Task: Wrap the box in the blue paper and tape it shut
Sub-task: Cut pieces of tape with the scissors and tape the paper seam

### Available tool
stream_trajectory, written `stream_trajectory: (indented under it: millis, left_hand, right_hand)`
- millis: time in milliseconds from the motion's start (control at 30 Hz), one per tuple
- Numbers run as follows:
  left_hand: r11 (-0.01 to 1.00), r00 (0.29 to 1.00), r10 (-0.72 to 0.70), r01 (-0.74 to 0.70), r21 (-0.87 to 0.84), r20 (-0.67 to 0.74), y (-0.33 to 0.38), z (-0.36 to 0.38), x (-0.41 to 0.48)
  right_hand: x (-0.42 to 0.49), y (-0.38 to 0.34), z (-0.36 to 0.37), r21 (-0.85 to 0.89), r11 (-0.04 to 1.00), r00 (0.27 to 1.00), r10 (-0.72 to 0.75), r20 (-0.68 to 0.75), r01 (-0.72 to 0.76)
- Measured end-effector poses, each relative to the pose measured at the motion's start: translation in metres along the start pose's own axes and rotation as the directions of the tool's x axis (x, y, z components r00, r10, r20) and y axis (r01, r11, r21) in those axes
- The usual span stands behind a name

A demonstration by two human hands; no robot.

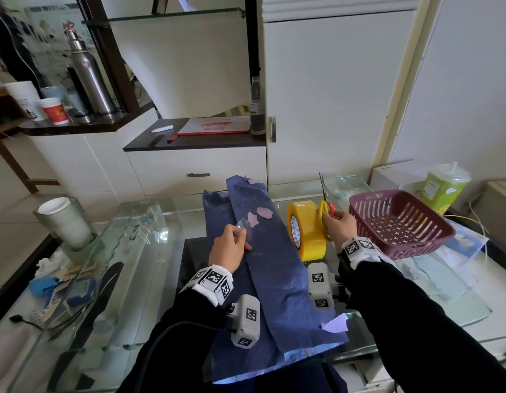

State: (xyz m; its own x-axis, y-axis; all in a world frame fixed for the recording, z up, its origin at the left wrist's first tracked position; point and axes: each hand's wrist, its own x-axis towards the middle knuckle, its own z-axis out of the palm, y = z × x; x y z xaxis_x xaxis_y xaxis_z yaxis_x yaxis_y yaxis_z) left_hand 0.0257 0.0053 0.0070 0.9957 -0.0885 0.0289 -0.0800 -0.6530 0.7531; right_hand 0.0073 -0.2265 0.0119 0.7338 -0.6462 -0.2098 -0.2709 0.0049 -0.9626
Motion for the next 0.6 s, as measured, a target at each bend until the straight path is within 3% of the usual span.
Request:
stream_trajectory:
  millis: [133, 333, 467, 600]
  left_hand:
    - [1.0, 1.0, -0.007, 0.007, 0.006, 0.003, -0.001, -0.001, -0.002]
    - [1.0, 1.0, -0.023, 0.023, 0.01, 0.0, -0.002, -0.003, -0.003]
    - [0.999, 0.999, -0.03, 0.03, 0.014, -0.011, -0.006, -0.008, -0.003]
    - [0.999, 0.999, -0.033, 0.034, 0.016, -0.028, -0.009, -0.013, 0.0]
  right_hand:
    - [-0.002, 0.004, -0.003, 0.024, 1.0, 0.999, 0.012, 0.045, -0.013]
    - [0.0, 0.012, -0.004, 0.241, 0.958, 0.983, 0.126, 0.134, -0.156]
    - [0.003, 0.016, 0.001, 0.256, 0.946, 0.975, 0.168, 0.146, -0.202]
    - [0.002, 0.019, 0.008, 0.139, 0.969, 0.975, 0.192, 0.109, -0.207]
